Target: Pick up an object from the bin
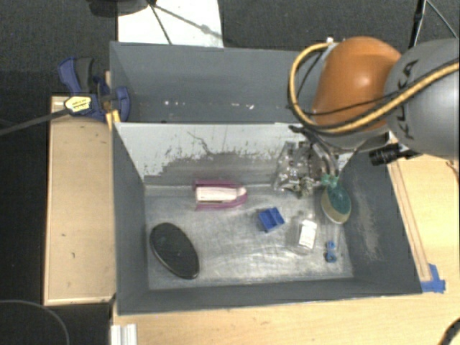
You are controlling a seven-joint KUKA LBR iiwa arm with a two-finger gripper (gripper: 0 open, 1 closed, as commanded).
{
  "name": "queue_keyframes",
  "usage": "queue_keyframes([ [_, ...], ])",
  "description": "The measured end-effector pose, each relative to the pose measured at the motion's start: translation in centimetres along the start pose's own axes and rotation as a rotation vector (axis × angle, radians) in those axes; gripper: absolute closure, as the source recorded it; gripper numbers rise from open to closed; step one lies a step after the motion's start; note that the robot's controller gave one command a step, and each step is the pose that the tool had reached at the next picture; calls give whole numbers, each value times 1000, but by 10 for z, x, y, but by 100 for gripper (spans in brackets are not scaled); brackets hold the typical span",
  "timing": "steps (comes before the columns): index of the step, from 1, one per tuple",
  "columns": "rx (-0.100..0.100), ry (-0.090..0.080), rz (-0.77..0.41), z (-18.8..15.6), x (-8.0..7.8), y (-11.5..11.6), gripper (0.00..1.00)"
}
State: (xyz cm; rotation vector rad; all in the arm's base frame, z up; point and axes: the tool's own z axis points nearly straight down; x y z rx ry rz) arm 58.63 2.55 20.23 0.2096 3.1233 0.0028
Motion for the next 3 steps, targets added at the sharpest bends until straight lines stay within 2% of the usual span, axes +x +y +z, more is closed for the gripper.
queue_keyframes([
  [1, 2, 9, -12, -16, 37, -26, 100],
  [2, 2, 9, -12, -15, 36, -25, 0],
  [3, 1, 3, 28, 131, 34, -63, 0],
])
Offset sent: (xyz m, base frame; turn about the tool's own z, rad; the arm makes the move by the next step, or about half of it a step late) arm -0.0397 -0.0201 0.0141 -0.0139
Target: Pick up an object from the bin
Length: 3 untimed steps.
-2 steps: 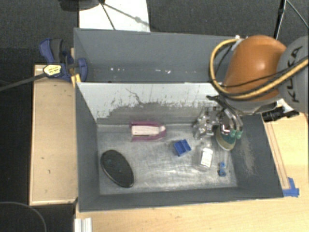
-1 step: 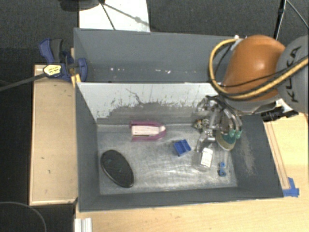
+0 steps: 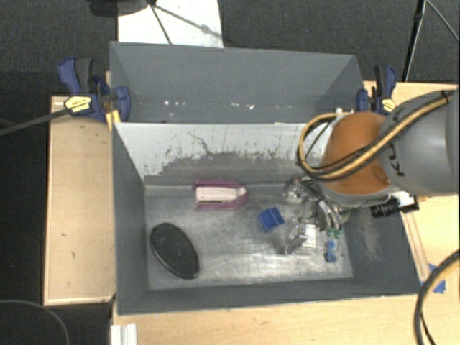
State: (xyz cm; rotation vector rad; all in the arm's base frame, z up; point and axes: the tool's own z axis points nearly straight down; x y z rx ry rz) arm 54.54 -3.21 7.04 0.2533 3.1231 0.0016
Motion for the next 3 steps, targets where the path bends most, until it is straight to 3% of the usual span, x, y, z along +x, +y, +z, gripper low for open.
queue_keyframes([
  [1, 4, 0, 92, -4, -32, 92, 0],
  [2, -3, -14, 94, -6, -35, 91, 100],
  [3, -1, -2, 87, -84, -29, 88, 100],
])
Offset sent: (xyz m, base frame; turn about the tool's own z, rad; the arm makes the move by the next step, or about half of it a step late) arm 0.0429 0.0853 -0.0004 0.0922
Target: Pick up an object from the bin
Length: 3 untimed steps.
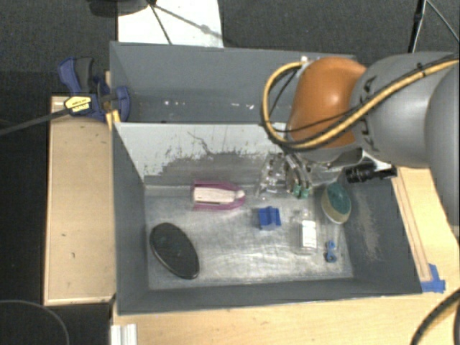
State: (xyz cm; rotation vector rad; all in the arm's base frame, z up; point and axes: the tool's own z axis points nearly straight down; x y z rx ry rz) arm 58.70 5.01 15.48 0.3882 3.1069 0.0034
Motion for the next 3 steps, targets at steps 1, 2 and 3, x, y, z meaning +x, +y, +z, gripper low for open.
queue_keyframes([
  [1, 3, 8, -1, 5, 2, 0, 0],
  [2, 2, 4, 157, 74, 14, 49, 0],
  [3, 13, 5, 48, 81, 16, 80, 0],
])
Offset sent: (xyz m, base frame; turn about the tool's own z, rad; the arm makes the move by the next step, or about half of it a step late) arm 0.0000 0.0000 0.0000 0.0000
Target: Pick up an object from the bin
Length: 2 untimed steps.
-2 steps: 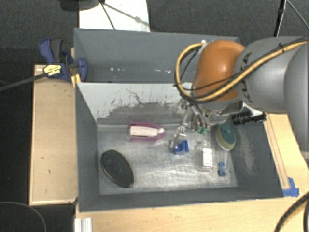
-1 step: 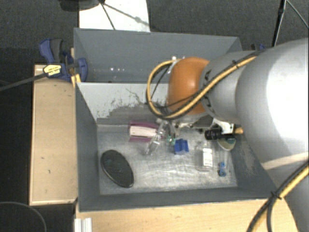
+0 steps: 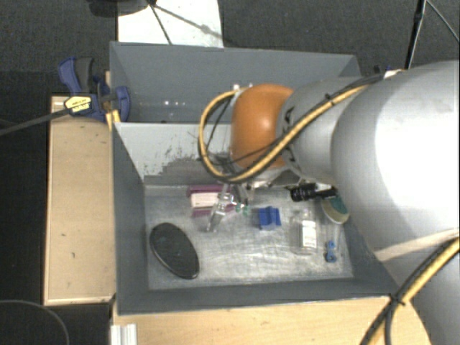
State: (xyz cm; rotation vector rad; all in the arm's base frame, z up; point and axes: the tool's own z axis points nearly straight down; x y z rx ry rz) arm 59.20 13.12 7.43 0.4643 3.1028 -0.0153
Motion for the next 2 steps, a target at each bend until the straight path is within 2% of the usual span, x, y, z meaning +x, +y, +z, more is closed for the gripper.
queue_keyframes([
  [1, -13, -11, -2, -1, -1, 5, 100],
  [2, -14, -2, -16, -133, 15, 30, 100],
])
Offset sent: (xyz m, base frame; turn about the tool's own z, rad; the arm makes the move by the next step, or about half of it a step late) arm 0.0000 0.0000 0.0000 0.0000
